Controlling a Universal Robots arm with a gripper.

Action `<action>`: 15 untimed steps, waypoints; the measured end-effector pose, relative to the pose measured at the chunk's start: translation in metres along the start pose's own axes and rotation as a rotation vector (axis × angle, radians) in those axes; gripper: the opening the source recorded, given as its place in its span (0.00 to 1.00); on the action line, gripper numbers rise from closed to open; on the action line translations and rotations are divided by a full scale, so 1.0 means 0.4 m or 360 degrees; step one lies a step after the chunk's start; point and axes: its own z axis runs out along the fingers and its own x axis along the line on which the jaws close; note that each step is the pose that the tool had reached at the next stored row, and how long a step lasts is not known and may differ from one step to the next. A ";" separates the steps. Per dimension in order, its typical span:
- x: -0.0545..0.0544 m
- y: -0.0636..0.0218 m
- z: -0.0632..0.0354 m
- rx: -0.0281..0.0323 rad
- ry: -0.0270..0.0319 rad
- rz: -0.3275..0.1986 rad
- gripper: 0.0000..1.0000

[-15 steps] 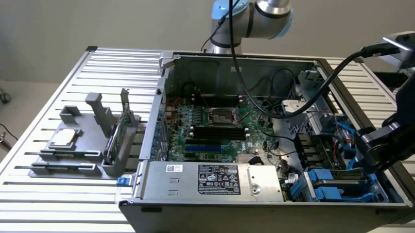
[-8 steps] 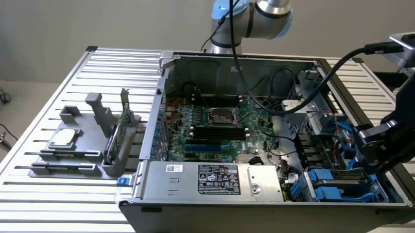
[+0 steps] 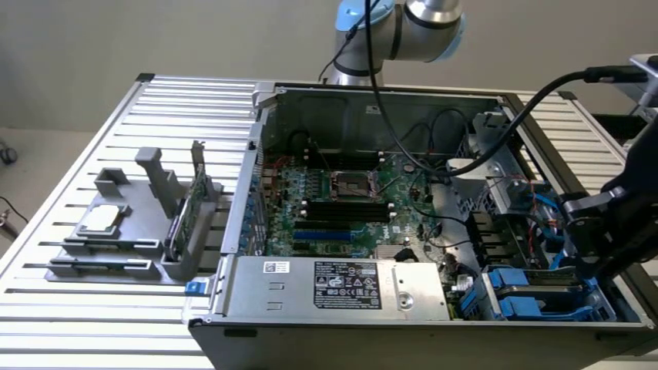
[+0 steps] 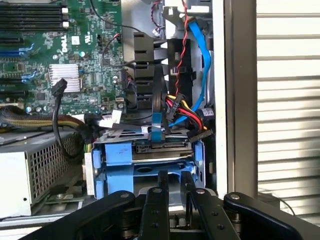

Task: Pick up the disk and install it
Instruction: 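Insert the first disk wire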

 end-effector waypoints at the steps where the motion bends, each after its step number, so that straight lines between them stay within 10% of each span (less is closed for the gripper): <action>1: 0.000 0.000 0.000 0.00030 -0.00003 0.0029 0.25; 10: 0.001 0.000 0.006 0.00268 -0.00014 0.0266 0.25; 15: 0.000 -0.002 0.006 0.00214 0.00104 0.0302 0.25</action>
